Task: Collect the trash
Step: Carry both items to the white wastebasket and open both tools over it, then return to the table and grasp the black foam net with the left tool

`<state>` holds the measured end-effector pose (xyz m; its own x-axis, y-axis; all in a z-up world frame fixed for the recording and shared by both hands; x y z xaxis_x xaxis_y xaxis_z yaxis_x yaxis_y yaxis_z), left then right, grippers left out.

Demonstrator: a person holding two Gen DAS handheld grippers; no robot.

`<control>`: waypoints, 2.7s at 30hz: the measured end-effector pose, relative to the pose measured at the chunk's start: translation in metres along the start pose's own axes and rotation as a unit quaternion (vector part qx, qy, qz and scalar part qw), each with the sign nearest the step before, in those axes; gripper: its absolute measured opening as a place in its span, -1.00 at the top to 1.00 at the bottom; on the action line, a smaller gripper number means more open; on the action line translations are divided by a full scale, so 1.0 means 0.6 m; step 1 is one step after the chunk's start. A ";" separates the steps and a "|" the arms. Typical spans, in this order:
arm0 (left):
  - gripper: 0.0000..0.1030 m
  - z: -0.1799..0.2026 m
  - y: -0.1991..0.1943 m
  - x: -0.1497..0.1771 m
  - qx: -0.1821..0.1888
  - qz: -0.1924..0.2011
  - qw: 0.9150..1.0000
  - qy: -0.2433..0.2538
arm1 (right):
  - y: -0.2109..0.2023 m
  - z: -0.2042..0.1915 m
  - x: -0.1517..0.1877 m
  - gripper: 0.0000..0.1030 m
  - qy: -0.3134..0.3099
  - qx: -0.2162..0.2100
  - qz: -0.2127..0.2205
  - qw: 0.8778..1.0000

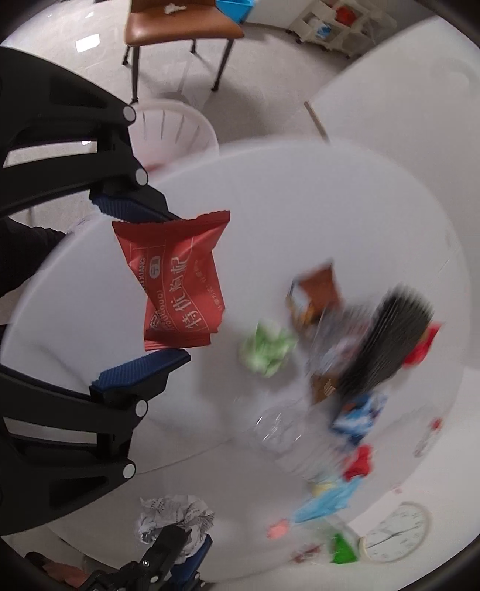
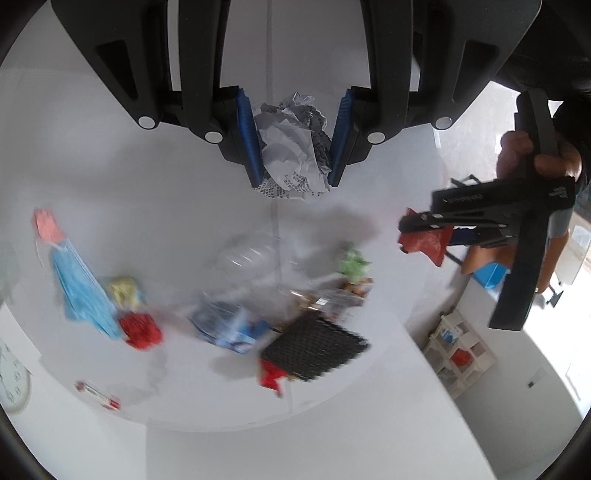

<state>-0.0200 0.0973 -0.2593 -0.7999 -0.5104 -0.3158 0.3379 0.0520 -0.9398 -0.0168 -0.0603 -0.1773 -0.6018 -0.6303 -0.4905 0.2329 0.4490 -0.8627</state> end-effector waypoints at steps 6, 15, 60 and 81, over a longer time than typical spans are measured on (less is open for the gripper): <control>-0.20 -0.172 -0.041 0.005 -0.050 0.006 0.997 -0.060 | 0.002 -0.107 -0.053 0.28 -0.023 -0.042 0.015 0.999; -0.52 -0.381 0.011 0.030 -0.042 -0.044 0.992 -0.111 | 0.057 -0.276 -0.119 0.24 -0.023 -0.064 0.022 0.997; -0.85 -0.347 -0.251 -0.034 -0.019 0.122 0.990 -0.062 | -0.017 -0.224 -0.120 -0.95 0.081 0.107 0.065 0.989; -0.85 0.023 -0.082 -0.150 0.076 0.054 0.993 0.067 | -0.075 0.041 -0.009 -0.95 0.194 0.142 0.045 0.970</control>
<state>0.0424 0.1287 -0.1831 -0.8105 -0.3892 -0.4377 0.4882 -0.0361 -0.8720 -0.0055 -0.0928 -0.1390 -0.7983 -0.2860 -0.5300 0.4660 0.2642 -0.8444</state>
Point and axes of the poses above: each gripper's, at about its wrist camera, not at the fingertips, and y roughly the way its jaws point, z to its right, x to its underside, the point moved 4 cm from there along y, roughly the way its jaws point, and after that the axes turned 7 degrees about -y, right-handed, at the moved point
